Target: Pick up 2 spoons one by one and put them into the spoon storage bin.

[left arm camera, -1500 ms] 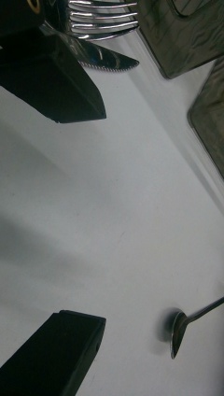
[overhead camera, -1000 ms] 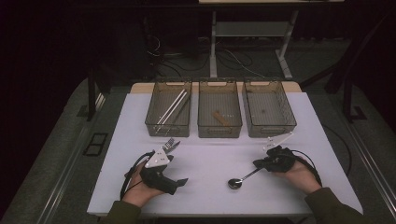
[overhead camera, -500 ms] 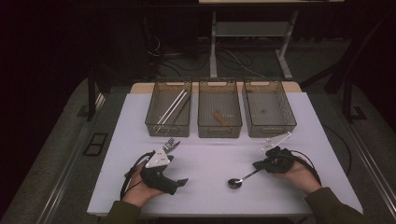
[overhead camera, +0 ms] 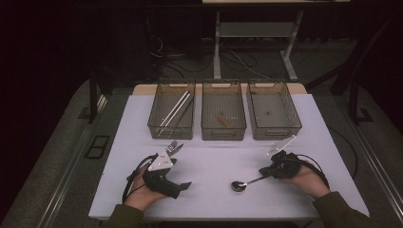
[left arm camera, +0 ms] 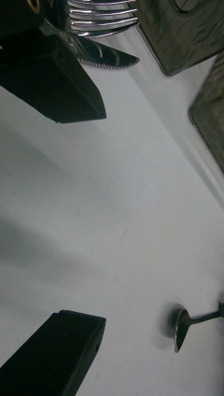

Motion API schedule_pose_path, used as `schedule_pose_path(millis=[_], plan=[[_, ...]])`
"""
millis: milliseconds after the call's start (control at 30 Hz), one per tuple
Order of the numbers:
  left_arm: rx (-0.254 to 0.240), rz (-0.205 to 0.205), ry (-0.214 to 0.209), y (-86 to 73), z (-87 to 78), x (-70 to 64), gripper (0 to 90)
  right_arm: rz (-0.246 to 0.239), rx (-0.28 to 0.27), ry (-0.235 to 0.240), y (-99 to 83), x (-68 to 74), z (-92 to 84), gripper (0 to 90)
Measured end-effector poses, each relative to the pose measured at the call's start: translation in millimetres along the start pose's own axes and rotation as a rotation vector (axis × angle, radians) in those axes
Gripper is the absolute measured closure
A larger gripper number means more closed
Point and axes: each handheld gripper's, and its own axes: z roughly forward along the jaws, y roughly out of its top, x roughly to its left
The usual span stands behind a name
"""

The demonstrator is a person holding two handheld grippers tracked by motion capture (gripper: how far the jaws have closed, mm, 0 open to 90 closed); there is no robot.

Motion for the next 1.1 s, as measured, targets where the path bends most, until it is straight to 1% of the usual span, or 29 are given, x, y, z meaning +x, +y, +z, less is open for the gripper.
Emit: schedule_pose_path(millis=[167,400,433,667,800,833,900,967,1000,1067,1100], plan=[[0.001,0.004,-0.003,0.3,0.2,-0.7,0.9,-0.005,0.007,0.009,-5.6,5.1,-3.0,89.9],[0.002,0.003,-0.004,0.2,0.4,-0.6,0.9,-0.021,0.012,0.027,-12.3,12.7,-6.0,89.9],[0.003,0.004,-0.003,0.2,0.4,-0.7,0.9,-0.029,0.012,0.032,-13.5,13.6,-6.2,89.9],[0.004,0.005,-0.005,0.3,0.4,-1.0,0.9,-0.044,0.017,0.055,-20.0,24.8,-8.8,89.9],[0.005,0.007,-0.006,0.4,0.4,-1.1,0.9,-0.055,0.009,0.057,-21.3,25.3,-9.3,89.8],[0.004,0.007,-0.007,0.4,0.4,-1.3,0.9,-0.048,-0.007,0.064,-21.1,24.9,-10.4,88.8],[0.004,0.007,-0.01,0.4,0.7,-1.3,0.9,-0.025,-0.063,0.068,-19.8,23.1,-14.5,83.7],[0.005,0.008,-0.012,0.4,1.1,-1.3,0.9,-0.013,-0.12,0.073,-18.3,22.9,-18.7,75.9],[0.005,0.008,-0.013,0.4,1.3,-1.5,0.9,-0.007,-0.139,0.075,-17.2,22.7,-19.6,73.8],[0.005,0.009,-0.017,0.4,1.2,-1.9,0.9,-0.007,-0.172,0.076,-14.3,23.6,-18.2,65.7],[0.004,0.008,-0.02,0.4,1.1,-1.8,0.9,-0.002,-0.182,0.081,-12.5,24.4,-16.7,63.5]])
